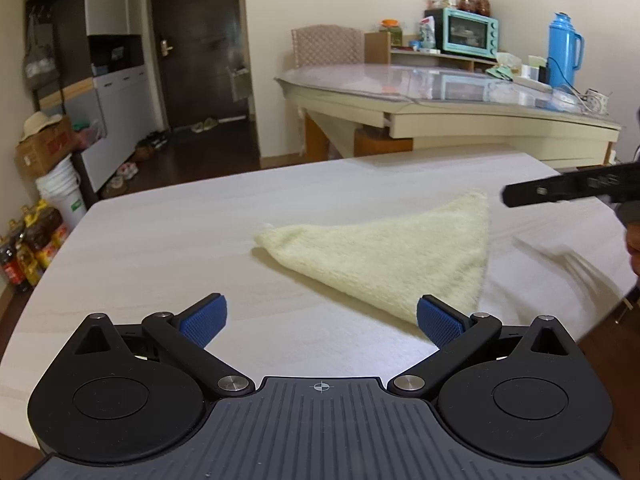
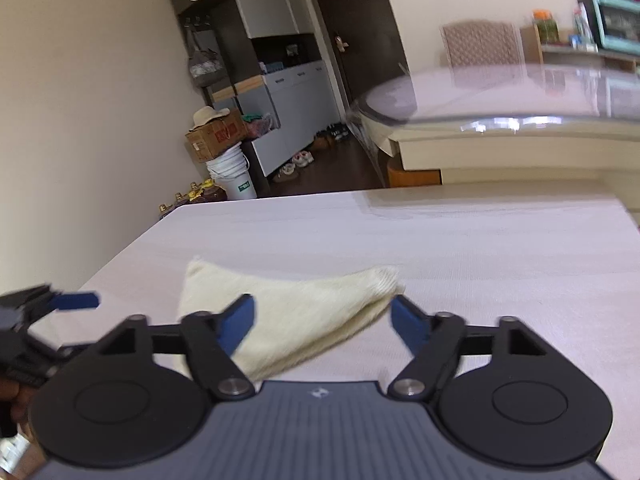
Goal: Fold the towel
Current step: 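Grasp a towel corner with the right gripper and pull the triangle open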
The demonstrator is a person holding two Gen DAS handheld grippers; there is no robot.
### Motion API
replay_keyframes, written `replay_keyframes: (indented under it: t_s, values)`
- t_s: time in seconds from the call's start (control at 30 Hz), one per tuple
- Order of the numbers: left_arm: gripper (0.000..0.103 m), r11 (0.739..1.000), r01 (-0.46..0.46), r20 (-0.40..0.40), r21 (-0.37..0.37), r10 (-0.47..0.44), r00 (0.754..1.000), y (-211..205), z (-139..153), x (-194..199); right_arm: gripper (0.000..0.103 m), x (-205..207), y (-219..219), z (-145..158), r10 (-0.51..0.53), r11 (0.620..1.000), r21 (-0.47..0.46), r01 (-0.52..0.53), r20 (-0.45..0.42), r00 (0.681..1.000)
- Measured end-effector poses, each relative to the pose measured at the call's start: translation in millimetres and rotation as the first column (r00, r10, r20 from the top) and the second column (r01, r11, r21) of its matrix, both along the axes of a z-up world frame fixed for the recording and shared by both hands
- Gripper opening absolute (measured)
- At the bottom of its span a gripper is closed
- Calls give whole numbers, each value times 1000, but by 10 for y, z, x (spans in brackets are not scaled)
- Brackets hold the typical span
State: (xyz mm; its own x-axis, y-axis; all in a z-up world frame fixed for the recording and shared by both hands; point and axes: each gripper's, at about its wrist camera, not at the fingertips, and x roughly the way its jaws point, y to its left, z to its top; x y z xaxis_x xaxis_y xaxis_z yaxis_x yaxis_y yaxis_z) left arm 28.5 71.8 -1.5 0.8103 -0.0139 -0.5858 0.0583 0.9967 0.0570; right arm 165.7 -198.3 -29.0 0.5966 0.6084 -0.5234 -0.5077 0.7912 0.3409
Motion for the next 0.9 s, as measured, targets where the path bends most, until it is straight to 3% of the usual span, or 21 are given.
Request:
replay_keyframes:
  t_s: [0.17, 0.2, 0.23, 0.27, 0.4, 0.47, 0.63, 0.7, 0.9]
  values:
    - [103, 1000, -6, -14, -2, 6, 1000, 77, -57, 162, 52, 295, 90, -188, -8, 1000, 7, 8, -58, 998]
    - [103, 1000, -8, -16, -2, 8, 1000, 99, -68, 187, 40, 308, 100, -199, -10, 1000, 3, 10, -52, 999]
    - [103, 1000, -13, -18, -2, 13, 1000, 126, -80, 209, 21, 310, 107, -203, -13, 1000, -1, 13, -43, 999]
    - [103, 1000, -17, -19, -2, 17, 1000, 152, -91, 231, 14, 302, 117, -194, -13, 1000, -9, 13, -30, 999]
    - [103, 999, -42, -14, -2, 42, 999, 296, -105, 297, 8, 232, 173, -131, 10, 999, -33, -10, 20, 1000]
    - [103, 998, -56, -2, 8, 56, 998, 380, -86, 303, 8, 137, 183, -38, 26, 1000, 0, -26, 39, 999]
    - [103, 991, -123, 29, 56, 121, 992, 741, 27, 304, 8, -314, 494, 366, 205, 973, 85, -214, 103, 973]
    - [103, 988, -143, 38, 63, 141, 989, 916, 82, 304, 8, -624, 901, 453, 388, 915, 77, -397, 108, 915]
    - [103, 989, -136, 31, 51, 135, 990, 1222, 143, 366, 8, -1083, 1726, 200, 647, 761, 19, -648, 38, 761]
